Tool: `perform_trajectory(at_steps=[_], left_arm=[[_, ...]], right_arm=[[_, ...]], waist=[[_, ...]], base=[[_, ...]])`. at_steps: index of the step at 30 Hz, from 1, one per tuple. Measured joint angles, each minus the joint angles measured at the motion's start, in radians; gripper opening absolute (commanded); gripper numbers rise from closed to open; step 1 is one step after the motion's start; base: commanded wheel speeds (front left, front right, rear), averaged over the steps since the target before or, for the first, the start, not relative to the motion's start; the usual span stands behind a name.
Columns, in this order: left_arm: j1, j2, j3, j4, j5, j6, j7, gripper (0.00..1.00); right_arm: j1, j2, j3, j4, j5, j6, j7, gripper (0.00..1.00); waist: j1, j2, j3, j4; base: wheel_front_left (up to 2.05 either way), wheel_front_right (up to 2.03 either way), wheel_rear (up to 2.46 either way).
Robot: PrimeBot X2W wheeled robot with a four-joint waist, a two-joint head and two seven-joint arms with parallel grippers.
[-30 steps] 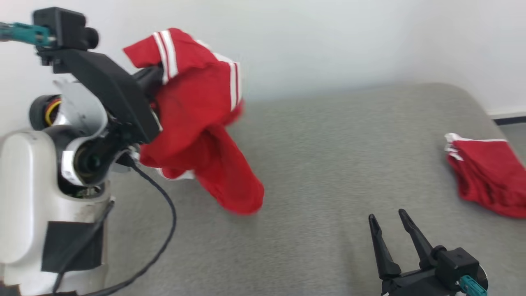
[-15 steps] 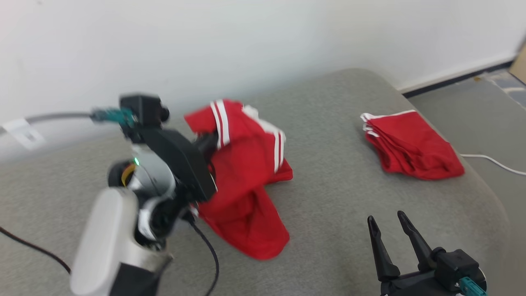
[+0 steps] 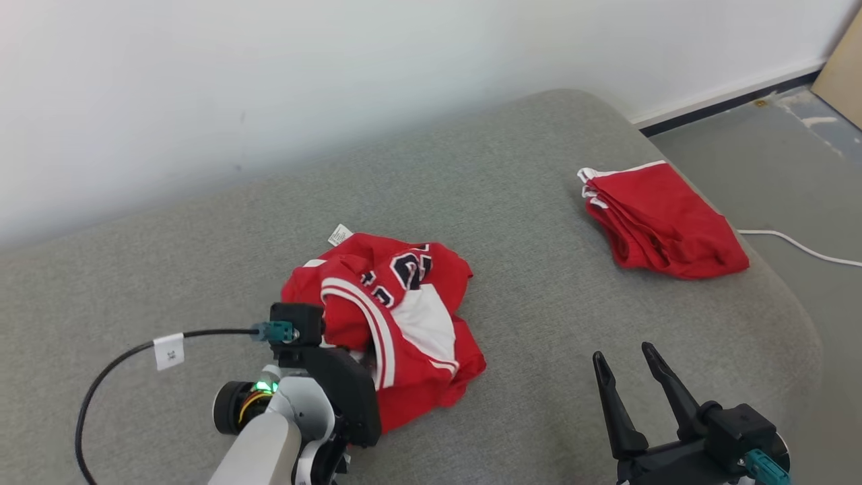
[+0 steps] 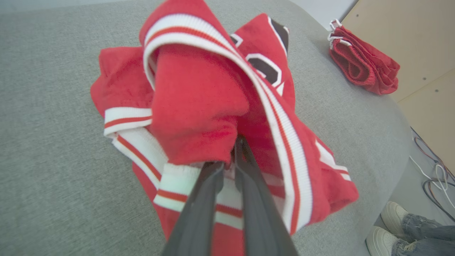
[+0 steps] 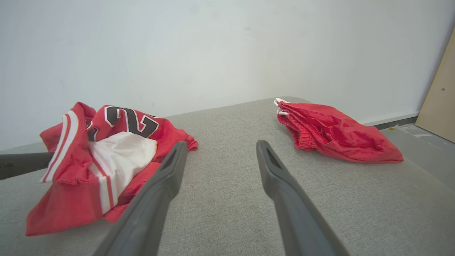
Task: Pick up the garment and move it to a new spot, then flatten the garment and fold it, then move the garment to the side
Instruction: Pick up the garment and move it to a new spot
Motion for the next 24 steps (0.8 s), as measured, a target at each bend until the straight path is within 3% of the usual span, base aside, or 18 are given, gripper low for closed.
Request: perform_trajectory(at_steps=[9, 19, 24], left_arm=[[0.054, 0.002, 0.033, -0.024, -0.022, -0.022, -0.202, 1.00], [0.244, 0.054, 0.074, -0.157, 0.057, 0.040, -0.520, 1.00], [0.337, 0.083, 0.116, -0.215, 0.115, 0.065, -0.572, 1.00]], right_arm=[[0.023, -0.016, -0.013, -0.010, -0.002, 0.000, 0.012, 1.00], [0.052, -0.024, -0.046, -0.033, -0.002, 0.000, 0.027, 1.00], [0.054, -0.029, -0.059, -0.034, -0.004, 0.000, 0.030, 1.00]], waist=[[0.0000, 0.0000, -0.017, 0.070], [0.0000, 0.0000, -0.047, 0.177], [-0.0001, 0.0000, -0.062, 0.230]], base=[[0.00, 0.00, 0.00], [0.00, 0.00, 0.00], [0.00, 0.00, 0.00]])
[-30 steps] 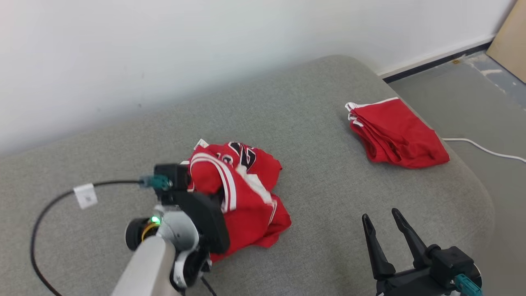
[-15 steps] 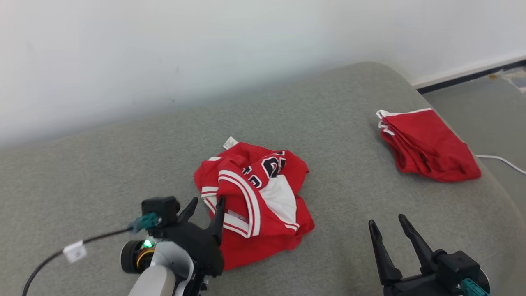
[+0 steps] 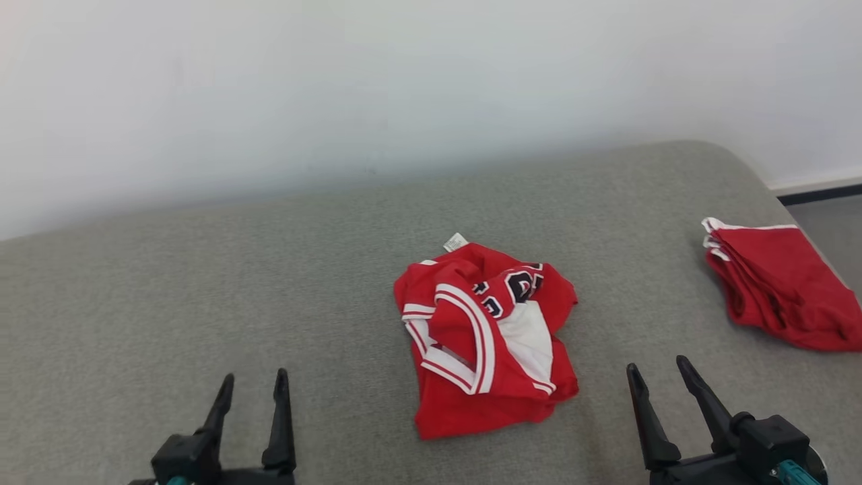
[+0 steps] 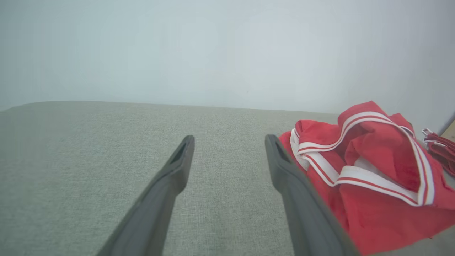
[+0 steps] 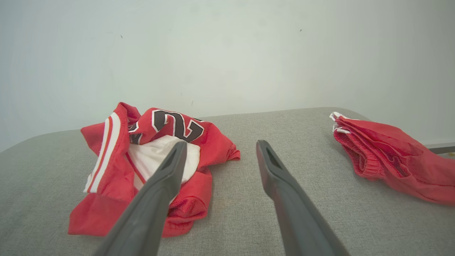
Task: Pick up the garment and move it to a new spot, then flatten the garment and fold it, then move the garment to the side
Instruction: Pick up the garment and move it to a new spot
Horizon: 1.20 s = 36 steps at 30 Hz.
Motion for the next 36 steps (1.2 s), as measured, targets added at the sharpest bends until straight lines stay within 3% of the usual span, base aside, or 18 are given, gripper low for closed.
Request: perform_trajectory(at_steps=[7, 16, 28, 36], left_arm=[[0.119, -0.018, 0.121, -0.104, 0.065, -0.010, -0.003, 1.00], [0.168, -0.029, 0.213, -0.055, 0.123, -0.069, -0.003, 1.00], [0.173, -0.049, 0.249, -0.071, 0.188, -0.130, -0.003, 1.00], [0.175, -0.064, 0.272, -0.085, 0.209, -0.142, -0.003, 1.00]], right_arm=[[-0.003, -0.016, -0.013, 0.032, -0.001, 0.000, -0.013, 1.00], [-0.018, -0.019, -0.007, 0.107, -0.001, 0.000, -0.032, 1.00], [-0.017, -0.033, -0.017, 0.146, 0.002, 0.000, -0.041, 1.00], [-0.017, -0.026, -0.015, 0.146, 0.002, 0.000, -0.048, 1.00]], waist=[[-0.0001, 0.0000, -0.017, 0.064], [0.0000, -0.0001, -0.029, 0.121], [0.0000, 0.0000, -0.028, 0.130], [0.0000, -0.0001, -0.025, 0.115]], base=[[0.00, 0.00, 0.00], [0.00, 0.00, 0.00], [0.00, 0.00, 0.00], [0.00, 0.00, 0.00]])
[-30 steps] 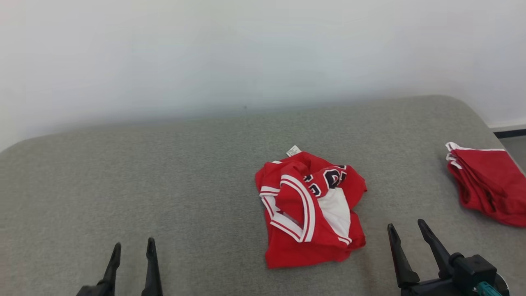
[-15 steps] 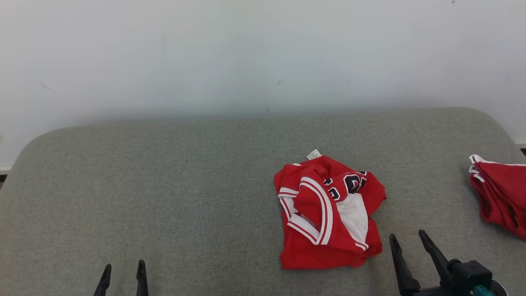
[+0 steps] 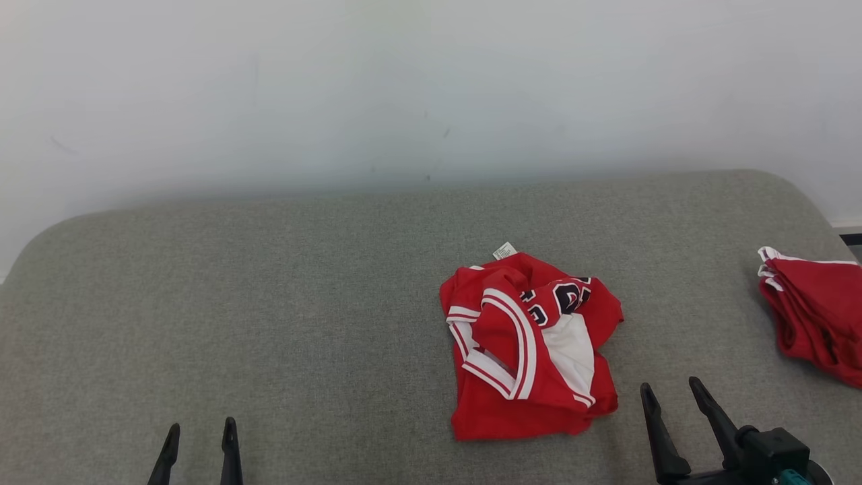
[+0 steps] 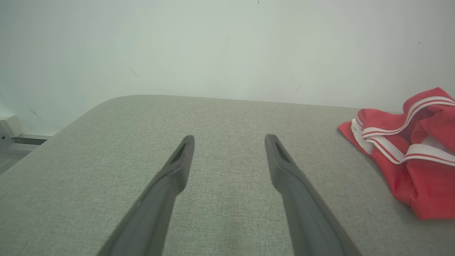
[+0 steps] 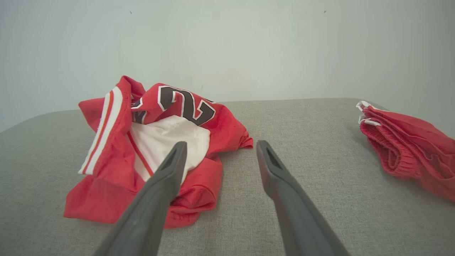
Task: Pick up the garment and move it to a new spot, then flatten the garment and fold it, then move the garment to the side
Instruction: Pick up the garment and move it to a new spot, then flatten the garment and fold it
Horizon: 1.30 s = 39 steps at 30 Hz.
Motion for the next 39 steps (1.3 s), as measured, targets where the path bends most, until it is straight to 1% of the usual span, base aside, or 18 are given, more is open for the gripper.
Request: perform_trajectory(at_steps=[17, 22, 25, 28, 30, 35, 39], left_arm=[[0.000, -0.014, 0.014, 0.009, 0.017, -0.015, 0.000, 1.00], [-0.015, -0.015, -0.024, 0.028, 0.017, -0.019, 0.000, 1.00], [-0.059, -0.014, -0.084, 0.054, 0.006, -0.027, 0.020, 1.00], [-0.115, -0.011, -0.165, 0.056, -0.012, -0.030, 0.081, 1.00], [-0.142, -0.005, -0.238, 0.054, -0.036, -0.032, 0.130, 1.00], [-0.197, -0.003, -0.402, 0.046, -0.142, -0.032, 0.238, 1.00], [-0.219, -0.005, -0.480, 0.055, -0.221, -0.034, 0.315, 1.00]], right_arm=[[-0.001, 0.005, 0.001, 0.003, 0.001, 0.000, -0.001, 1.00], [-0.005, 0.003, 0.009, 0.005, 0.005, 0.000, -0.002, 1.00], [-0.009, 0.002, 0.016, 0.005, 0.007, 0.000, -0.002, 1.00], [-0.011, 0.003, 0.021, 0.005, 0.008, 0.000, -0.002, 1.00], [-0.013, 0.005, 0.027, 0.004, 0.007, 0.000, -0.002, 1.00], [-0.017, 0.004, 0.030, 0.005, 0.007, 0.000, -0.001, 1.00], [-0.022, 0.004, 0.031, 0.004, 0.008, 0.000, -0.001, 1.00]], waist=[[0.0000, 0.0000, -0.001, -0.005], [0.0000, 0.0000, 0.001, -0.015], [0.0000, 0.0000, 0.004, -0.028], [0.0000, 0.0000, 0.007, -0.046], [0.0000, 0.0000, 0.010, -0.063], [0.0000, 0.0000, 0.019, -0.115], [0.0001, 0.0001, 0.028, -0.166]], base=[[0.00, 0.00, 0.00], [0.00, 0.00, 0.00], [0.00, 0.00, 0.00], [0.00, 0.00, 0.00], [0.00, 0.00, 0.00], [0.00, 0.00, 0.00], [0.00, 0.00, 0.00]])
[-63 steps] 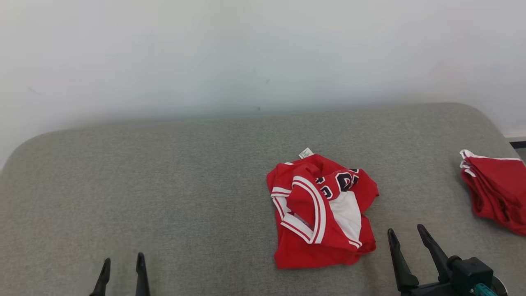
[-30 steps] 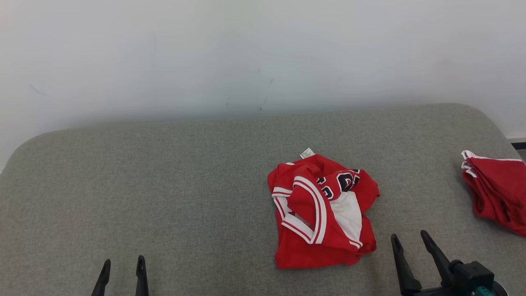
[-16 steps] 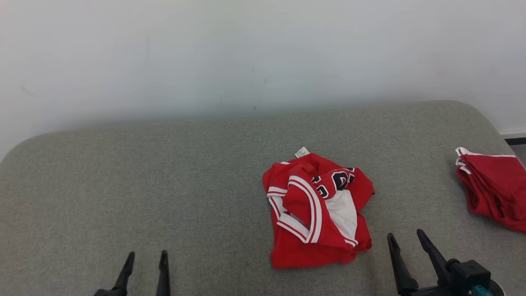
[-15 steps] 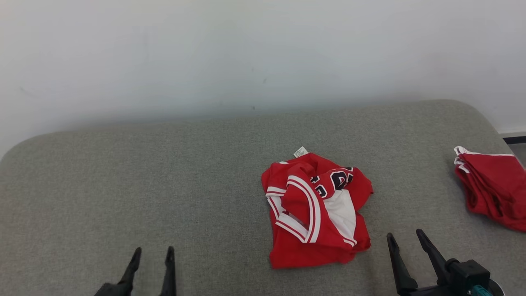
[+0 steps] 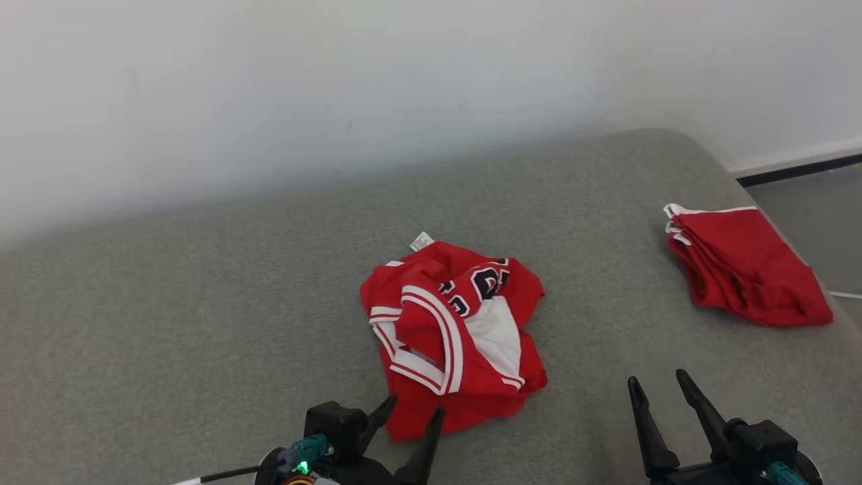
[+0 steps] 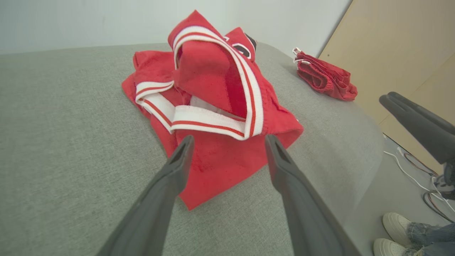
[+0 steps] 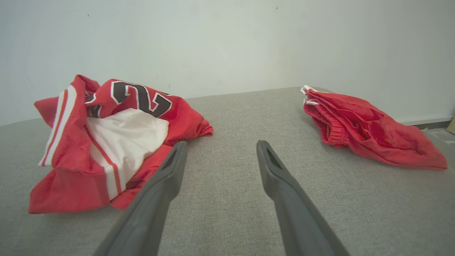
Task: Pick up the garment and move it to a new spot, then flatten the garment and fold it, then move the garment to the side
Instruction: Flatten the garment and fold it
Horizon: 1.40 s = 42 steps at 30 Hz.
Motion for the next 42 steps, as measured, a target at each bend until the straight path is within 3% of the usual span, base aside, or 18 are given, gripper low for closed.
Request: perform_trajectory(at_steps=[5, 15, 24, 29, 31, 42], left_arm=[[-0.011, -0.002, -0.024, 0.025, -0.075, 0.000, 0.048, 1.00], [-0.044, -0.007, 0.008, 0.073, -0.119, 0.053, 0.077, 1.00], [-0.086, -0.013, 0.038, 0.107, -0.247, 0.102, 0.058, 1.00], [-0.130, -0.014, -0.007, 0.117, -0.330, 0.137, 0.050, 1.00], [-0.144, -0.014, -0.020, 0.123, -0.329, 0.150, 0.030, 0.00], [-0.277, -0.014, -0.067, 0.066, -0.323, 0.139, -0.016, 0.00]], right_arm=[[-0.003, 0.000, -0.001, 0.002, 0.000, 0.000, -0.001, 1.00], [-0.003, 0.004, 0.001, -0.001, 0.000, 0.000, -0.001, 1.00], [-0.009, 0.006, 0.002, -0.003, 0.000, 0.000, -0.004, 1.00], [-0.015, 0.012, 0.006, -0.002, 0.000, 0.000, -0.004, 1.00], [-0.018, 0.012, 0.007, -0.001, 0.000, 0.000, -0.004, 1.00], [-0.017, 0.020, -0.014, -0.001, -0.002, 0.000, -0.005, 1.00]], waist=[[0.0000, 0.0000, 0.014, -0.068], [0.0000, 0.0000, 0.043, -0.175], [0.0000, 0.0000, 0.058, -0.195], [0.0000, 0.0001, 0.059, -0.193], [0.0000, 0.0000, 0.060, -0.192], [0.0000, 0.0000, 0.061, -0.165]], base=[[0.00, 0.00, 0.00], [0.00, 0.00, 0.00], [0.00, 0.00, 0.00], [0.00, 0.00, 0.00], [0.00, 0.00, 0.00], [0.00, 0.00, 0.00]])
